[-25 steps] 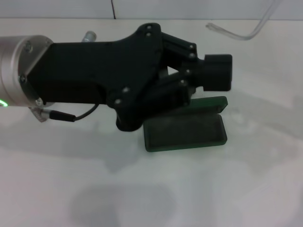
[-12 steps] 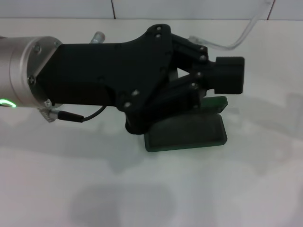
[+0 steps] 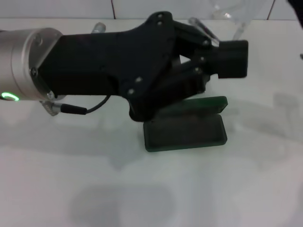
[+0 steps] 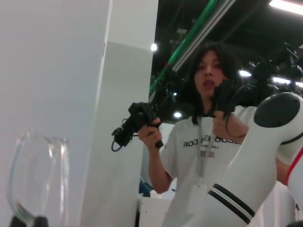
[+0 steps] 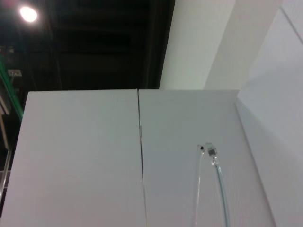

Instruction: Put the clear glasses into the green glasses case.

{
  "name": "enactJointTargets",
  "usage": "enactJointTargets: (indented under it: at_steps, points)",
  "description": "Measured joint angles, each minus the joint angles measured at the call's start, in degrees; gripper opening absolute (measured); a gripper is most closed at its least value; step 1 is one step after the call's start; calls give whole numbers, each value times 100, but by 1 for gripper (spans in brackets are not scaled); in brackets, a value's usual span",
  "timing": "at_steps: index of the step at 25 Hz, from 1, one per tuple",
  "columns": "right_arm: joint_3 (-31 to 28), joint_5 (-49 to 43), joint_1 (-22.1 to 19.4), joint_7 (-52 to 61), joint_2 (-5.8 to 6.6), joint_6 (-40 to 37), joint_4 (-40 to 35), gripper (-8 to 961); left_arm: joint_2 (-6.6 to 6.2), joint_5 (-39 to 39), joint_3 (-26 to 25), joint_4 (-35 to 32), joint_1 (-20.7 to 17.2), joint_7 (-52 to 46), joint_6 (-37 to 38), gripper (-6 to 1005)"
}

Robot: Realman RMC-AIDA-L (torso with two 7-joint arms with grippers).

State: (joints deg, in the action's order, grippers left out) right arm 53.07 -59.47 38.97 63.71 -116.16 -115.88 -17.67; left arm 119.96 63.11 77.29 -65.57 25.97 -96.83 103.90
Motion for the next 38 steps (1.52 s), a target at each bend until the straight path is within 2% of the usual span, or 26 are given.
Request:
enactJointTargets:
  at_steps: [15,28,38]
  points:
    - [775,-124,-83,-16,59,78,-69,82,-17,-51,-22,5,-30,34,-100,38]
    - [1265,-545,89,15,37,304,-88,82,-26,-9,-21,454,99,152,-184,38]
    - [1387,-490,-14,-27,31,383,-200,81,-26,-5,-21,562,79,218,-212,39]
